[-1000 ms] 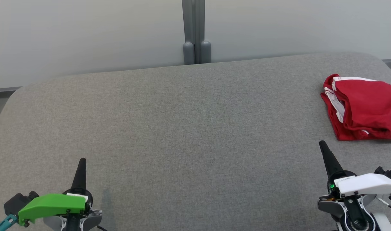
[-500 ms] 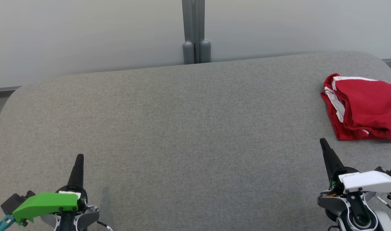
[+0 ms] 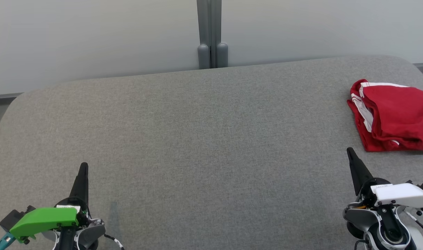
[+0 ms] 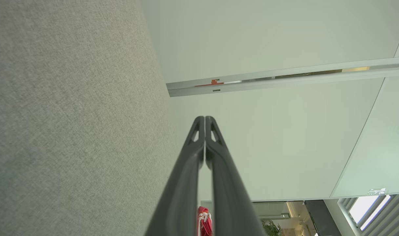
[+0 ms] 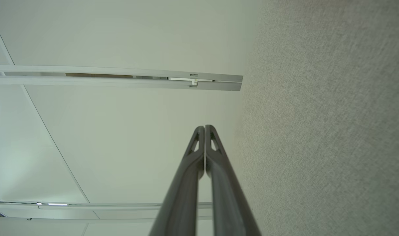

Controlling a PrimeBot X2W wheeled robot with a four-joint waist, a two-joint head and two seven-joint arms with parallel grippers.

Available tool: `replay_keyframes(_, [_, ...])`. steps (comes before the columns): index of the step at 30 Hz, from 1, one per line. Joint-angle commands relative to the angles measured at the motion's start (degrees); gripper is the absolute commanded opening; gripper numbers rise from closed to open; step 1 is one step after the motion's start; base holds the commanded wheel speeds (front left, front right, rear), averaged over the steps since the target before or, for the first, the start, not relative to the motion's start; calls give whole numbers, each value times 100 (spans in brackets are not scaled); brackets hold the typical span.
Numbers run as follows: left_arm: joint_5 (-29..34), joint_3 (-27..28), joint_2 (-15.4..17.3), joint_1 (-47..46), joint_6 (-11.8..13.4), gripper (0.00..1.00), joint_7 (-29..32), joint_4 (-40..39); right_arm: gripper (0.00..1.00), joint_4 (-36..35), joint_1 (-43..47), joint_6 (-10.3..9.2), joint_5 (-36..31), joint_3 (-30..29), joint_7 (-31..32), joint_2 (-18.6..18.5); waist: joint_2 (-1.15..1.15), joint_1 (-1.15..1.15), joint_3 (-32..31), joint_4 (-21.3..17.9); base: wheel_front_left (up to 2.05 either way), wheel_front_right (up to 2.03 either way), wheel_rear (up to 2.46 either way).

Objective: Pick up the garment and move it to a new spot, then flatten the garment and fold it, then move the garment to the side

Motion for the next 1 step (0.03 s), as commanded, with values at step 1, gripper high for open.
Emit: replay_keyframes(1, [-118,46,1,-92,-45,0,29,-6,0,32,-69,3,132,-22,39,4,0,0,1,0,0,0,0])
